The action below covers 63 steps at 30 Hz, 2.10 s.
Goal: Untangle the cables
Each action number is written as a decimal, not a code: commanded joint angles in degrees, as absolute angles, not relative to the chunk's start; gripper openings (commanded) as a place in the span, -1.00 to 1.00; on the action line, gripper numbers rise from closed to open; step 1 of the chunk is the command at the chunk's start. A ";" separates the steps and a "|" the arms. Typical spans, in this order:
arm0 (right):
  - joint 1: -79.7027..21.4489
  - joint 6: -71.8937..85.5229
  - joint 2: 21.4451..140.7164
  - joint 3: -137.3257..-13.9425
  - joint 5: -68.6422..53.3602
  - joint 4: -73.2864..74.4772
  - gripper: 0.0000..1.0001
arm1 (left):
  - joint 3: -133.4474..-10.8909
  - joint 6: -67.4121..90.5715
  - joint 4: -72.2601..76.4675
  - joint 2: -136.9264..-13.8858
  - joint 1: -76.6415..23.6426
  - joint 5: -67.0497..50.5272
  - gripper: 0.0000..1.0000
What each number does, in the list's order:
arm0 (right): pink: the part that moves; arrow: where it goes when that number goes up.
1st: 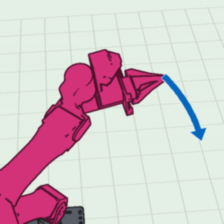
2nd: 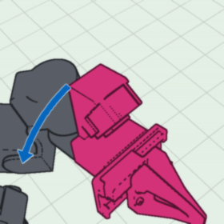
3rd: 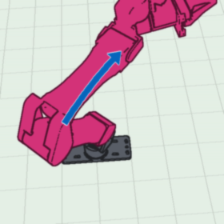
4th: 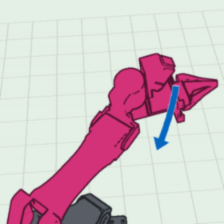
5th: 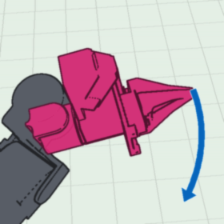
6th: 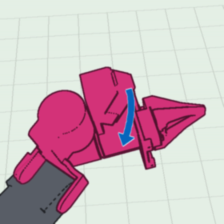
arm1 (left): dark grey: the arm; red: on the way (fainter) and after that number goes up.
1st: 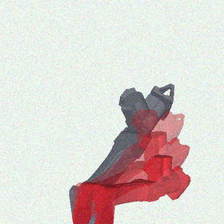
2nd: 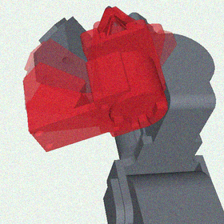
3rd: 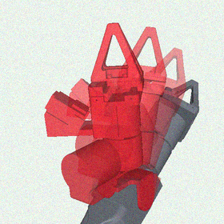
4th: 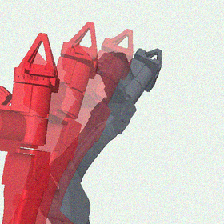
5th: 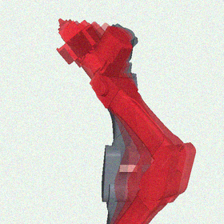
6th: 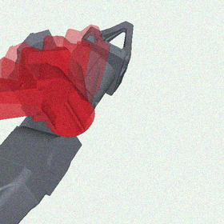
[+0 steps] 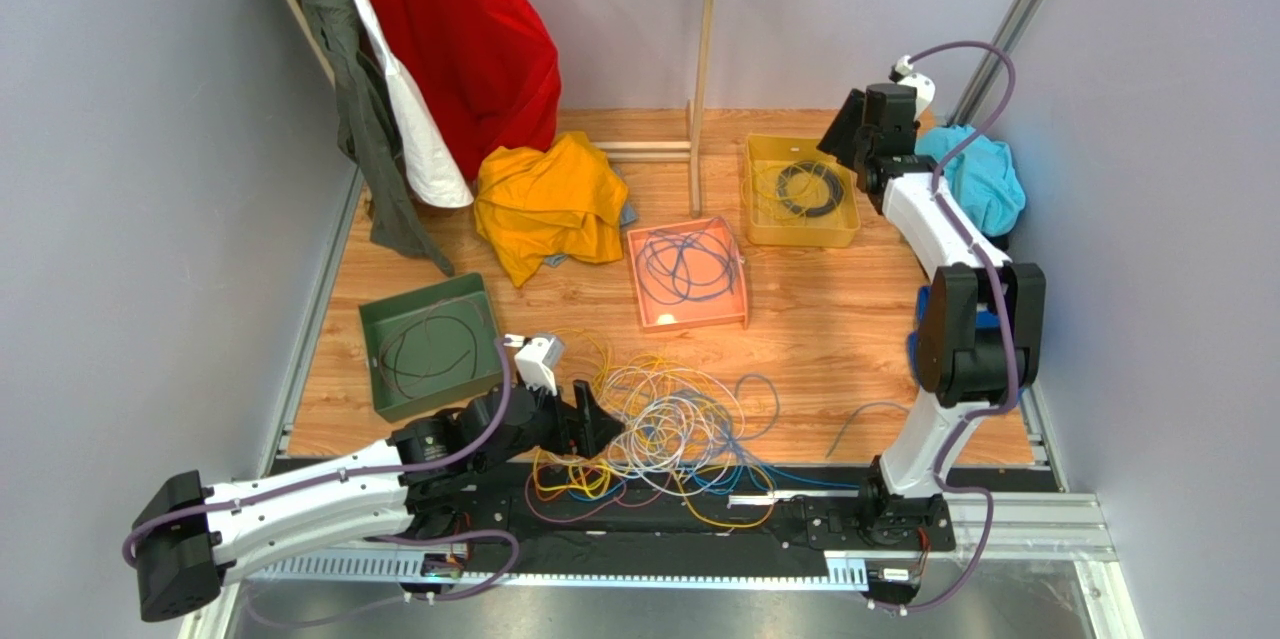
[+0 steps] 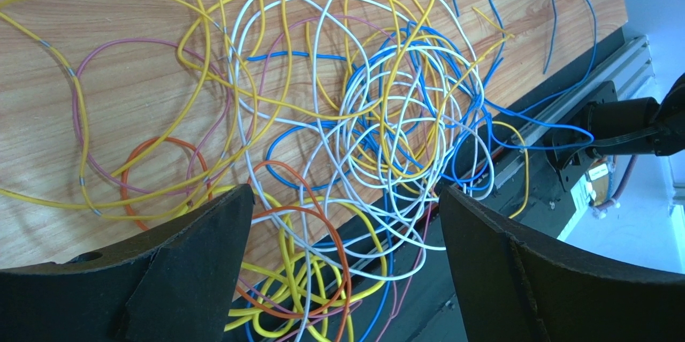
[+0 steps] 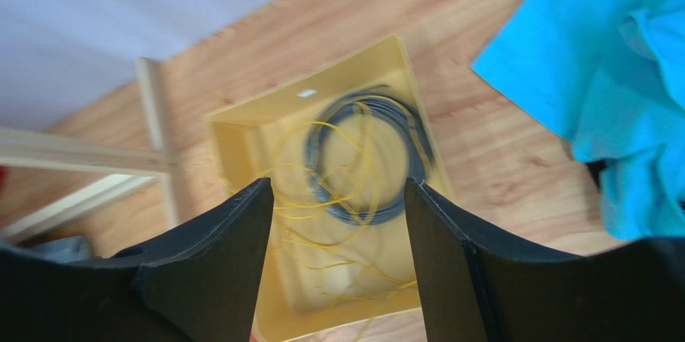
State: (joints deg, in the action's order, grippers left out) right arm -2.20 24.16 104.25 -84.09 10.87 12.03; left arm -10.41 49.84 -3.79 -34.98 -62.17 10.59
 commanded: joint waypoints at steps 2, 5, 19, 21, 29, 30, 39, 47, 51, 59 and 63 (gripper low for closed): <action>-8.08 28.64 94.50 -75.87 9.05 -1.63 0.29 | -11.51 50.19 -2.28 -34.63 -62.31 10.55 0.87; -13.17 31.11 86.60 -69.45 10.01 -4.65 0.28 | -12.04 50.19 -4.65 -33.49 -62.31 11.69 0.87; -46.65 33.84 54.24 -26.65 15.11 -3.43 0.18 | -11.95 51.85 -19.41 -16.97 -62.31 15.90 0.86; -50.51 34.97 52.39 -23.21 15.64 -3.95 0.18 | -11.87 51.85 -19.95 -15.39 -62.23 16.17 0.86; -55.37 38.32 42.56 -21.45 21.79 -0.18 0.18 | -12.12 42.02 -0.36 -23.95 -62.31 12.83 0.90; -55.46 38.67 40.89 -21.27 21.88 1.74 0.17 | -13.09 41.14 3.82 -26.43 -62.31 12.92 0.90; -55.81 40.96 21.28 -21.88 23.03 17.13 0.15 | -25.66 36.82 12.82 -63.87 -62.14 12.48 0.79; -55.81 40.78 19.69 -20.92 21.80 19.78 0.11 | -32.16 37.97 12.49 -73.05 -62.23 12.92 -0.24; -55.81 40.87 16.36 -19.43 21.62 20.04 0.04 | -34.53 33.51 5.64 -64.97 -62.14 12.66 -0.57; -55.90 40.26 13.97 -17.75 17.76 17.23 -0.01 | -50.69 25.76 -9.56 -44.04 -62.31 12.30 -1.00; -55.99 39.29 14.76 -18.19 13.02 13.99 -0.02 | -63.24 22.68 -14.84 -45.17 -62.31 11.25 -1.00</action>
State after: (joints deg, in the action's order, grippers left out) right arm -55.48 40.42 14.39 -17.65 17.98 19.38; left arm -54.41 28.03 -7.09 -44.10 -62.17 12.27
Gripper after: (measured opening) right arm 0.492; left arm 0.008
